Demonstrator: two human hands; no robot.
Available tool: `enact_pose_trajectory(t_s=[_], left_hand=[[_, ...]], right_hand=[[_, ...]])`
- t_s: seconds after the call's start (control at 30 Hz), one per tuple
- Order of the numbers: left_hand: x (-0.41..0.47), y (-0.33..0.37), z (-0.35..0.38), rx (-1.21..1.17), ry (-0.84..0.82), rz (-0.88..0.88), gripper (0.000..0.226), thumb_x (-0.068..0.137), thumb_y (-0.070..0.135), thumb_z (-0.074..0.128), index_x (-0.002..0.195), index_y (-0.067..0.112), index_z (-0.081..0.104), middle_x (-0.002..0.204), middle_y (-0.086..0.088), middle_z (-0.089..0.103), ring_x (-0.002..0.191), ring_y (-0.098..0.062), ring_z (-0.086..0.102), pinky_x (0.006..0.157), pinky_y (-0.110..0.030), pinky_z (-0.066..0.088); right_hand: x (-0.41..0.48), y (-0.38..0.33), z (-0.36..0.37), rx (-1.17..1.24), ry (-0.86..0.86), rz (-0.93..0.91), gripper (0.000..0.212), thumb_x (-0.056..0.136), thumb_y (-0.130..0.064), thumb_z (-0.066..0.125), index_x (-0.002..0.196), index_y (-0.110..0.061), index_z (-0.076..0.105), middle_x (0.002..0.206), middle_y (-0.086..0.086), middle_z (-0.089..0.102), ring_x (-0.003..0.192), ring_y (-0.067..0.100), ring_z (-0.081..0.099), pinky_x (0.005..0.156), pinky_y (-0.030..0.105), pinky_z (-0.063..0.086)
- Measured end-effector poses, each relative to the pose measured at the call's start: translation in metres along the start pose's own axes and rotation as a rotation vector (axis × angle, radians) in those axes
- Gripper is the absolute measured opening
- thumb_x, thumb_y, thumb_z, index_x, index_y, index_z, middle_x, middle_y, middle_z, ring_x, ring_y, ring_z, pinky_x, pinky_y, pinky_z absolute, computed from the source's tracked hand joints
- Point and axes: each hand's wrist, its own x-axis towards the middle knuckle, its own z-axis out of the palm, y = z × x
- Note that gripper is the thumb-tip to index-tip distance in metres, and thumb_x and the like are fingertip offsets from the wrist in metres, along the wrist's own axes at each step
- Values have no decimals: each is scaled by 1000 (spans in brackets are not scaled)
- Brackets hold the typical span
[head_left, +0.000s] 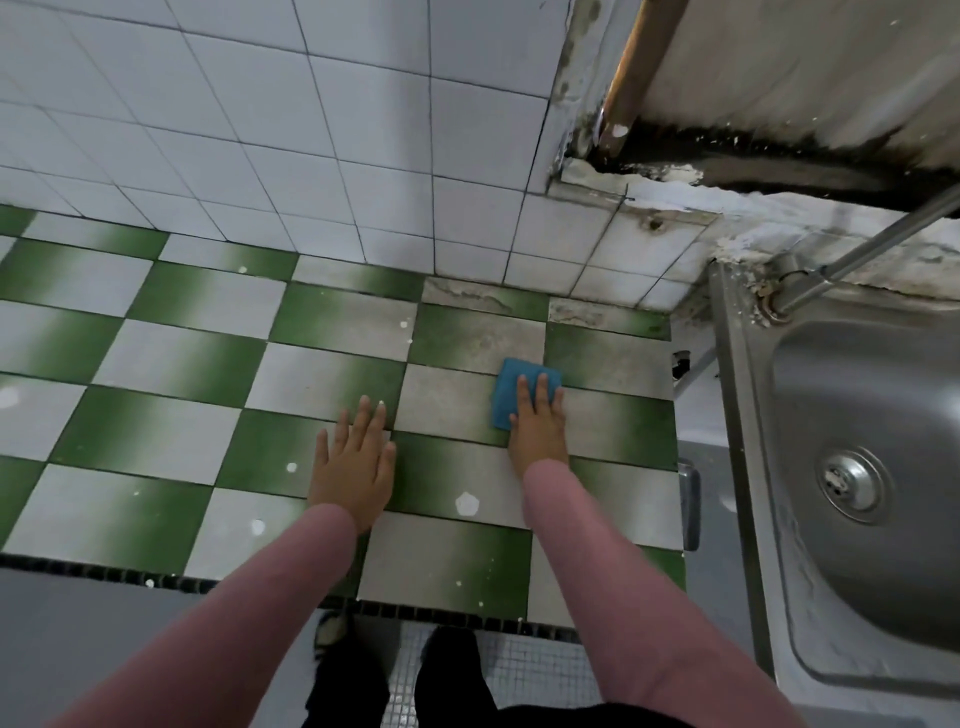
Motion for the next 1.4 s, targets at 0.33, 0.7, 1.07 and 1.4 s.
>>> enact_pose_trajectory(t_s=[0.33,0.7,1.07,1.4], left_hand=[[8,-65,-27,-93,55,10,53,103,33,24,153,18,31,162,-1,22,151,-20,14,122,-39,8],[5,-124,-56,-520,55,99,39,105,24,36,142,20,48,143,-1,50,132,-18,45,112,-28,30],[-5,-176,-51,-441,100,38,53,99,35,27,143,13,48,149,-8,45,138,-25,40,117,-33,23],[-28,-202,-49,-7,61,67,47,102,29,34,149,25,33,161,1,23,150,-19,14,122,-45,8]], right_hand=[[-40,-119,69,-175,-97,-455,74,104,-20,43,159,-24,-6,165,6,-18,151,32,-18,123,40,-8],[-12,-115,45,-24,170,50,70,105,-10,40,159,-21,-3,167,9,-11,153,31,-11,125,40,-3],[-72,-218,110,-92,-4,-370,80,100,-7,47,159,-23,-4,166,4,-16,152,26,-18,115,34,-21],[-101,-189,113,1,102,26,66,107,-16,35,158,-34,-2,166,-5,-14,152,34,-15,119,39,-14]])
